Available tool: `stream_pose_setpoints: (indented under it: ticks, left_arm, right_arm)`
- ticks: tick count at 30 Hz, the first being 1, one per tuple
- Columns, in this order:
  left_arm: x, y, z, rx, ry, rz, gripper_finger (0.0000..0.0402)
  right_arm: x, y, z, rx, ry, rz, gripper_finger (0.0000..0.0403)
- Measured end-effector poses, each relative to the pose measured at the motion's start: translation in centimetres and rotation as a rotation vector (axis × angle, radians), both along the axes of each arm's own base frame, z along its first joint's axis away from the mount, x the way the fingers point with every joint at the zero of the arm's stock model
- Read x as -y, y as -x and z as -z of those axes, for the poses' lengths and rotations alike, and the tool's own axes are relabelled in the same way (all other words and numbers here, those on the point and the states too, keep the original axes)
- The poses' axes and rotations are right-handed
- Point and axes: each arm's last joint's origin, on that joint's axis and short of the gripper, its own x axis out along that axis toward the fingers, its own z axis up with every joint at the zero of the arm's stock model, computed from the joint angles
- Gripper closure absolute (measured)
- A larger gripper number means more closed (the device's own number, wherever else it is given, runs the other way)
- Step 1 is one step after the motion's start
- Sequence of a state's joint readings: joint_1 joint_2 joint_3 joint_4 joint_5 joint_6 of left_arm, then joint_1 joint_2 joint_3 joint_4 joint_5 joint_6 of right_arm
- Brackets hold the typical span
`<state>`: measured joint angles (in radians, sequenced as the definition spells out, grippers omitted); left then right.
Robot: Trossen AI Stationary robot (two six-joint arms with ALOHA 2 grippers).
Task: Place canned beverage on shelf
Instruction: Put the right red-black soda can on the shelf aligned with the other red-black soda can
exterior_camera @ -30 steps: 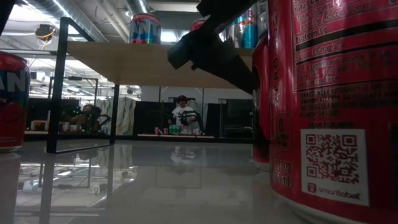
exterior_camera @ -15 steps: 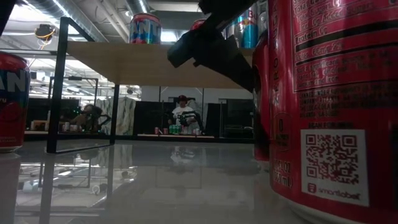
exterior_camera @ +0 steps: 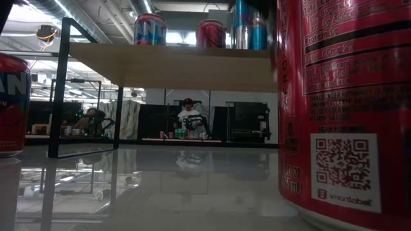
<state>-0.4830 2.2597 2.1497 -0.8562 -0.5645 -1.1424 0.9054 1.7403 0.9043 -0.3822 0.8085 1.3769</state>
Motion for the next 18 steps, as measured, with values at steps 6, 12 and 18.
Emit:
stream_pose_setpoints:
  ticks: [6,12,18]
  left_arm:
    - [-0.1,0.8,-3.3,0.002,-0.025,-0.007,0.0098]
    - [-0.4,1.6,-5.2,-0.013,-0.044,-0.012,0.0098]
    - [-1.1,2.7,-6.0,-0.044,-0.068,-0.042,0.0098]
  right_arm:
    - [-0.8,1.3,-1.0,0.027,-0.01,-0.043,0.001]
    - [-1.2,1.9,-1.6,0.079,-0.002,-0.05,0.001]
    - [-1.3,1.8,-1.7,0.097,-0.019,-0.046,0.001]
